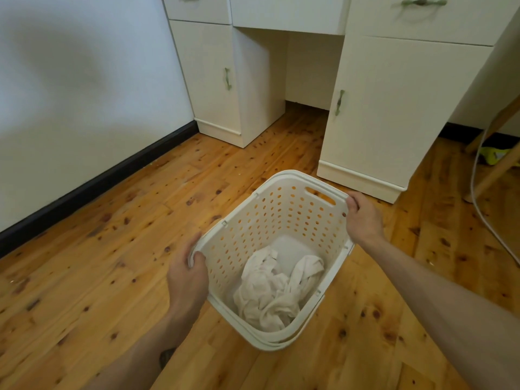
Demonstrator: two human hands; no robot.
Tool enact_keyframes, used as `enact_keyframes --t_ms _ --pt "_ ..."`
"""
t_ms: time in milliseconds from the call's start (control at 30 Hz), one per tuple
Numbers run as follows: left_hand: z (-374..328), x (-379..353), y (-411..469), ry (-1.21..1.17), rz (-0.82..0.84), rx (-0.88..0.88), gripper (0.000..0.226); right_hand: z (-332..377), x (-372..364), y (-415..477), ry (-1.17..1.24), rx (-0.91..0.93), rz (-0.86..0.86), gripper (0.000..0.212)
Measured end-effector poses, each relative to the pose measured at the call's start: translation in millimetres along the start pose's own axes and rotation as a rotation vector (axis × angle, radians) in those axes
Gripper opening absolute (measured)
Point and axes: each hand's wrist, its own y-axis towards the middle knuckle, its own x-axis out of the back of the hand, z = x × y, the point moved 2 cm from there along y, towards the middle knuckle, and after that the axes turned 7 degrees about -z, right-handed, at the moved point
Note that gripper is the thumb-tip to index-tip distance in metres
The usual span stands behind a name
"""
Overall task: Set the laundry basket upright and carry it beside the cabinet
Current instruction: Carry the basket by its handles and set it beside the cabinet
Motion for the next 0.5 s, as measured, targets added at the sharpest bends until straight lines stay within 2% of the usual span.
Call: enact_keyframes --t_ms 300,500 --pt "-8.4 -2.0 23.9 -0.193 -0.094 0.238 0.04 17.3 -18.5 19.8 -0.013 -0.002 0.004 0.025" --pt "-28.0 34.0 76.2 -0.206 -0.129 0.264 0.036 82.3 -50.3 36.4 0.015 0.057 -0.012 0.023"
